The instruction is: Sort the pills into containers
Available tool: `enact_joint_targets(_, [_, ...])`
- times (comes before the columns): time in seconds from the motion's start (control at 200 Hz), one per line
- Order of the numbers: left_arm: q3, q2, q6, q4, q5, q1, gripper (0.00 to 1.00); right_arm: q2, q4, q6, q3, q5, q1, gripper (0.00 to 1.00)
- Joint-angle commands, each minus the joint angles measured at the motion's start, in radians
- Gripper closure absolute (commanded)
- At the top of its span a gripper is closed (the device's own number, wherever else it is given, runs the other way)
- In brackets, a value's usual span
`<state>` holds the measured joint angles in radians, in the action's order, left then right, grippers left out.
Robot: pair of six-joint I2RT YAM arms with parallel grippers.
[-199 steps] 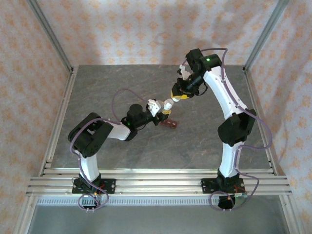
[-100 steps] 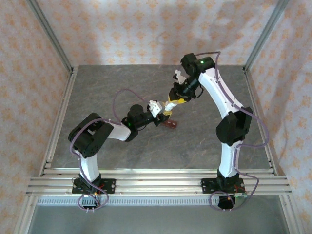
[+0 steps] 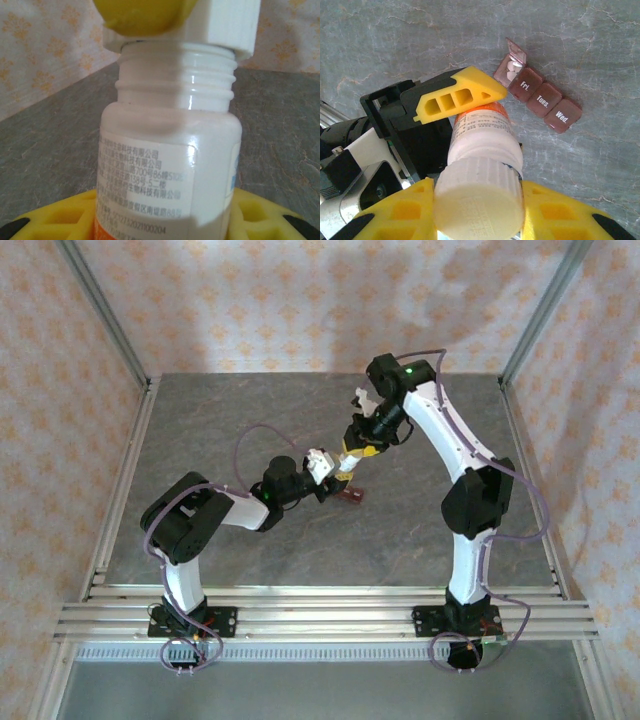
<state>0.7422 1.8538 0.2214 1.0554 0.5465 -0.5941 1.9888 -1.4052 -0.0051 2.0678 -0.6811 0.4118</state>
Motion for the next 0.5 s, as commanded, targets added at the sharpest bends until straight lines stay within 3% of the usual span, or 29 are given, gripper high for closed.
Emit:
enact_joint_targets(0.0, [-0.005,-0.041,0.026,0.031,0.018,-0.009,1.00,0.009,0.004,-0.006,-0.017,-0.017,0.013,0.73])
enact_joint_targets(0.495, [-0.018,-0.054,0.020,0.045,0.012,-0.008,1.00,-0.040,0.062,0.005,-0.138,0.018,-0.003,0.74])
